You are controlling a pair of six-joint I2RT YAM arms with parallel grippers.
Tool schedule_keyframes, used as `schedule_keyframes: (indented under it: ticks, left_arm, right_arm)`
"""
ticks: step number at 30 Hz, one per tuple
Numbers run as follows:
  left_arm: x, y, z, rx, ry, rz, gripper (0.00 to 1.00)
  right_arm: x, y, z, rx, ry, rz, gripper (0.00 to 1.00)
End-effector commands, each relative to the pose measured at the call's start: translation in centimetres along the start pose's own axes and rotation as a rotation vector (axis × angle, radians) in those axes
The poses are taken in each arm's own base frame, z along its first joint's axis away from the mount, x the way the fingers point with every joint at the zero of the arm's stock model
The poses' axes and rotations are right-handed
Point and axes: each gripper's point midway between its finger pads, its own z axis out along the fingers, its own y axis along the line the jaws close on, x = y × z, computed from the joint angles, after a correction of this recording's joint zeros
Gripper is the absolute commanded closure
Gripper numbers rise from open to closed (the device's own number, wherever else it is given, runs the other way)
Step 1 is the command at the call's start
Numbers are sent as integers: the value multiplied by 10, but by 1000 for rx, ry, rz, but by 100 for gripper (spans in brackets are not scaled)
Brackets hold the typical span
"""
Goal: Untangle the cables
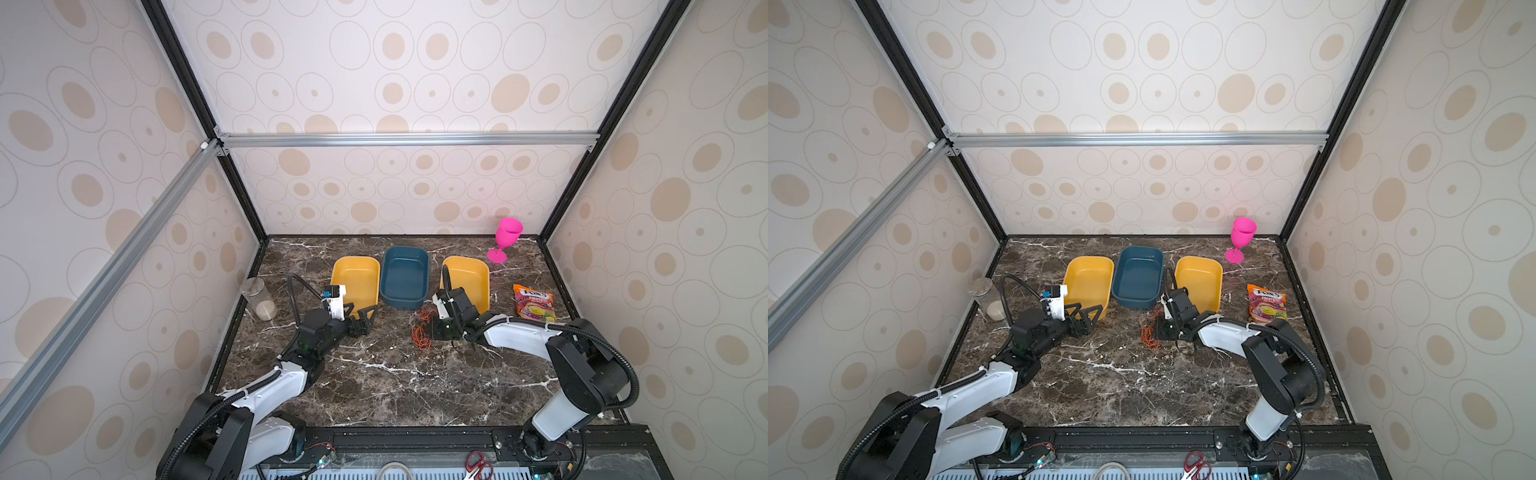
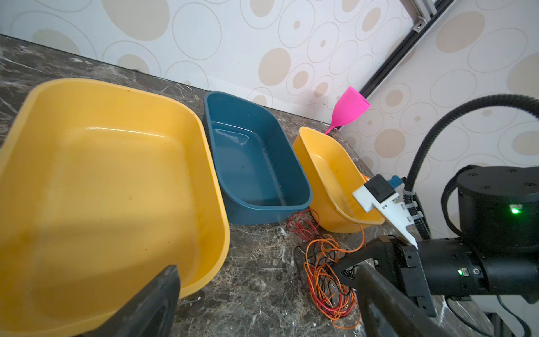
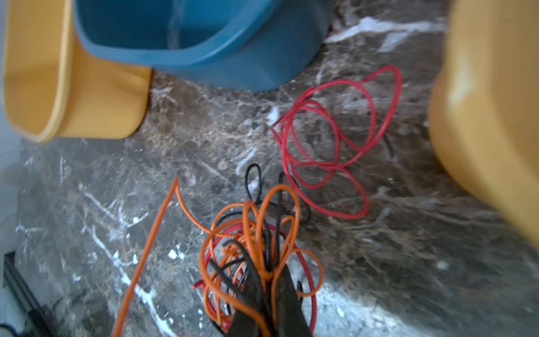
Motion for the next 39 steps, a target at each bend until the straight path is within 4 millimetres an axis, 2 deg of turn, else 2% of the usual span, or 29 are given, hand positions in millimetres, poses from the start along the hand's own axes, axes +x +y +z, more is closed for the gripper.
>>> schedule_keyframes:
  ticks: [1,9,15,20,23,30,39]
  left_arm:
    - [6,-17,-1,89,34,-8,7]
    - [27,-45,-5,238,129,-6,7]
    - [56,-56,-3,280,231,20,9]
    - [79,-66,4,324,307,34,21]
    - [85,-67,9,329,314,31,27]
    - [90,-67,23,340,321,13,44]
    - [86,-68,35,338,312,6,68]
  right_arm:
    - [2,26,-12,-132,-4,-140,100]
    - [14,52,-19,-279,61,-251,100]
    - [23,60,-19,-335,135,-280,100]
    - [29,68,-19,-381,197,-264,100]
    - [30,67,-19,-380,205,-263,100]
    - [33,67,-18,-383,224,-249,100]
    - [34,60,-15,-343,231,-250,100]
